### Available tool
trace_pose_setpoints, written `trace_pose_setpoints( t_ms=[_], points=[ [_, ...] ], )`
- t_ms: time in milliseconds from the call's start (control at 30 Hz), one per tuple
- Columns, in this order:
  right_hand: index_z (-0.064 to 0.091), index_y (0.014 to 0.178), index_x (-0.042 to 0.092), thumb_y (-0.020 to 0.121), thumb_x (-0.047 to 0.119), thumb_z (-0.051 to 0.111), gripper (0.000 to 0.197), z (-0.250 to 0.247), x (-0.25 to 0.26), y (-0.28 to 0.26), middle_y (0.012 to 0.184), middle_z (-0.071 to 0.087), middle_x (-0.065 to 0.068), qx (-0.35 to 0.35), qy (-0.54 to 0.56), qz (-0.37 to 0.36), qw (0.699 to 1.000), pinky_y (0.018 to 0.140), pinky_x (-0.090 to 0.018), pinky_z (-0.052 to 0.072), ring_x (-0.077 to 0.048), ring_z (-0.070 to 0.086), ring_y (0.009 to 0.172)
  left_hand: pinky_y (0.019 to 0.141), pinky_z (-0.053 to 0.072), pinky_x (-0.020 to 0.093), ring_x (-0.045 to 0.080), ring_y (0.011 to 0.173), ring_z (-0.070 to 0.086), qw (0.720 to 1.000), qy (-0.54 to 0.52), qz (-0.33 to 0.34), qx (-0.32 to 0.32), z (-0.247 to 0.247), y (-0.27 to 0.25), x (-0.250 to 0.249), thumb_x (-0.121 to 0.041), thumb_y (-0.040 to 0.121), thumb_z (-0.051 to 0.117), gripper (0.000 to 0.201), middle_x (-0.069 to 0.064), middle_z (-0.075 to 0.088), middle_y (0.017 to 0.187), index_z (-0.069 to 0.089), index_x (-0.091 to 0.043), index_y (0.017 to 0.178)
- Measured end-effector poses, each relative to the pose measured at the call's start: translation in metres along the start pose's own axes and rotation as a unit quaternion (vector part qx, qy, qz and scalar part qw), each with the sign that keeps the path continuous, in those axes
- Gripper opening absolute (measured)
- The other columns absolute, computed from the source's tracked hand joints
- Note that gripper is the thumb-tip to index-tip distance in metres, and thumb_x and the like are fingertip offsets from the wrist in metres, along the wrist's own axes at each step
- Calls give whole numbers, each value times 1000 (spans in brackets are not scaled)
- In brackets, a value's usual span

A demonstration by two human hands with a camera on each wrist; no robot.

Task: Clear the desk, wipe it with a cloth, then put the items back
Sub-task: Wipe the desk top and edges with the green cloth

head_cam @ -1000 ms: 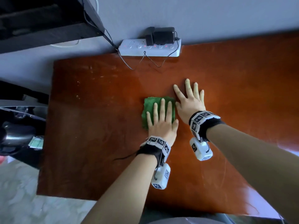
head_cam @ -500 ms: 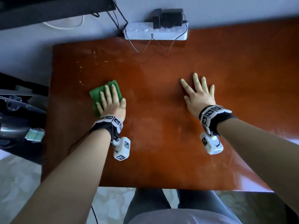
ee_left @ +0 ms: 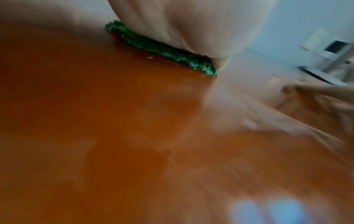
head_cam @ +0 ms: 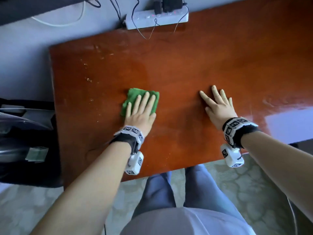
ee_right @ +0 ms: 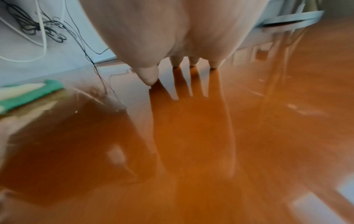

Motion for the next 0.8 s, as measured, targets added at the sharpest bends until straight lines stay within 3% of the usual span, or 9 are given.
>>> trace_pose_setpoints(
  t_ms=[133, 267, 333, 500, 567, 633, 700, 800],
  points=[
    [8, 152, 51, 101, 25, 40, 66, 17, -12, -38, 165, -7, 5, -12, 3, 44, 999, 119, -58, 5, -29, -3, 151, 123, 0, 48, 14, 152, -7, 995, -29, -96, 26, -21, 19, 77, -46, 103, 26, 64, -14, -16, 164, -10, -39, 155],
    [8, 152, 50, 100, 26, 40, 66, 28, -14, -56, 165, -7, 5, -20, 7, 58, 998, 119, -58, 4, -29, -4, 151, 121, -3, 54, 22, 152, -9, 986, -65, -152, -4, -19, 30, 46, -41, 102, 30, 67, -5, -13, 165, -5, -30, 158],
    [9, 153, 50, 101, 26, 39, 64, 27, -13, -57, 165, -7, 4, -22, 15, 63, 998, 119, -58, 3, -29, -5, 151, 121, -3, 55, 23, 153, -7, 992, -58, -109, -13, -12, 31, 3, -41, 101, 32, 68, -3, -11, 166, -3, -29, 158],
    [14, 153, 48, 101, 27, 38, 62, 25, -10, -55, 165, -6, 3, -22, 25, 62, 998, 118, -59, 2, -30, -4, 151, 120, 6, 53, 23, 152, 10, 994, 2, 106, -5, 23, -18, -122, -45, 93, 45, 72, -4, 10, 166, 17, -29, 158],
    [15, 153, 47, 101, 26, 38, 61, 25, -13, -57, 165, -5, 2, -20, 29, 49, 998, 118, -58, 1, -31, -4, 151, 121, 5, 52, 20, 153, 8, 989, 12, 149, 11, 36, -47, -143, -45, 95, 44, 70, -9, 8, 166, 16, -32, 158],
    [16, 153, 46, 101, 25, 38, 60, 25, -18, -62, 166, -5, 1, -15, 31, 39, 999, 119, -56, 2, -31, -3, 151, 122, 3, 48, 15, 152, 5, 985, 31, 166, 17, 42, -62, -132, -45, 98, 39, 67, -14, 2, 165, 9, -37, 157],
    [17, 153, 46, 101, 25, 39, 61, 26, -22, -67, 166, -4, 1, -13, 25, 31, 999, 120, -55, 2, -31, -3, 151, 122, 1, 45, 12, 152, -1, 993, 27, 116, 6, 40, -63, -96, -44, 100, 33, 65, -17, -5, 164, 0, -40, 157],
    [15, 153, 46, 101, 26, 39, 61, 30, -22, -77, 166, -5, 1, -12, 20, 27, 999, 120, -56, 3, -31, -4, 151, 122, 0, 44, 12, 152, -6, 999, -6, -47, 6, 30, -76, -17, -43, 103, 28, 64, -17, -14, 163, -8, -41, 155]
  ],
)
Point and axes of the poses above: each hand's wrist, its own y-axis towards the middle knuckle, its own z-axis out of the palm, x = y × z, the point moved 4 cm from there along y, towards the middle knuckle
